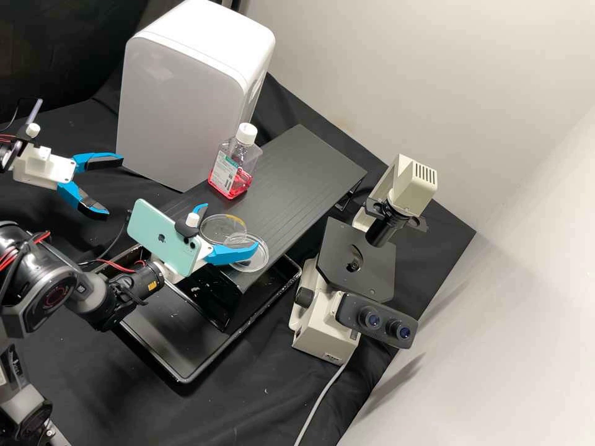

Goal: Place the lid on the petri dish

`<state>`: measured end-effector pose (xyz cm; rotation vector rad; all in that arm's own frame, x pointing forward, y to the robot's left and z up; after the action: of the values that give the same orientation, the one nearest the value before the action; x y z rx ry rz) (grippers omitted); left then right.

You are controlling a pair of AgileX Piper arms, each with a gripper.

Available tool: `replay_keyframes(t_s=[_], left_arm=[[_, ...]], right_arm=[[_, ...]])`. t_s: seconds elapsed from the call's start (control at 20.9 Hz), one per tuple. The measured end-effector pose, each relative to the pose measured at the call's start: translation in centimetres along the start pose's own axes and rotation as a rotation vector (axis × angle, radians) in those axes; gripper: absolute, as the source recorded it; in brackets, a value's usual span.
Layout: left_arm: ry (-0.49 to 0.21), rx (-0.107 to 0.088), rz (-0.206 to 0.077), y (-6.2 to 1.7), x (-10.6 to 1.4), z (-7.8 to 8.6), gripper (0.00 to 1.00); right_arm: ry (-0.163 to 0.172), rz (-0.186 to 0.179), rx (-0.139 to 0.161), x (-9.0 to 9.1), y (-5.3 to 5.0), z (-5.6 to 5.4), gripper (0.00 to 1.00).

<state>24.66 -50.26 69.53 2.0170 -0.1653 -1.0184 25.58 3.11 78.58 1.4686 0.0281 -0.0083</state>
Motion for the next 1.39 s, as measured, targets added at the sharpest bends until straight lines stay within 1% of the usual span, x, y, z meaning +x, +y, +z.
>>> replay_keyframes(t_s=[0.24,0.53,0.67,0.91,1.0,1.2,1.24,1.39], left_arm=[[0.0,0.0,0.0,0.0,0.0,0.0,1.0],[0.0,0.0,0.0,0.0,0.0,0.0,1.0],[0.0,0.0,0.0,0.0,0.0,0.0,1.0],[0.0,0.0,0.0,0.0,0.0,0.0,1.0],[0.0,0.0,0.0,0.0,0.0,0.0,1.0],[0.001,-0.003,-0.005,-0.14,0.03,-0.04,1.0],[0.001,-0.004,-0.007,-0.2,0.05,-0.06,1.0],[0.001,-0.004,-0.007,-0.2,0.05,-0.06,1.0]], right_arm=[[-0.003,0.002,0.0,0.01,0.06,0.08,0.0],[-0.016,0.013,0.005,0.02,0.22,0.28,0.0],[-0.016,0.013,0.005,0.02,0.22,0.28,0.0],[-0.019,0.015,0.012,0.02,0.24,0.3,0.0],[-0.023,0.018,0.024,0.01,0.27,0.35,0.0],[-0.027,0.021,0.026,0.01,0.3,0.39,0.0],[-0.031,0.024,0.032,0.01,0.33,0.43,0.0],[-0.033,0.026,0.036,0.02,0.39,0.5,0.0]])
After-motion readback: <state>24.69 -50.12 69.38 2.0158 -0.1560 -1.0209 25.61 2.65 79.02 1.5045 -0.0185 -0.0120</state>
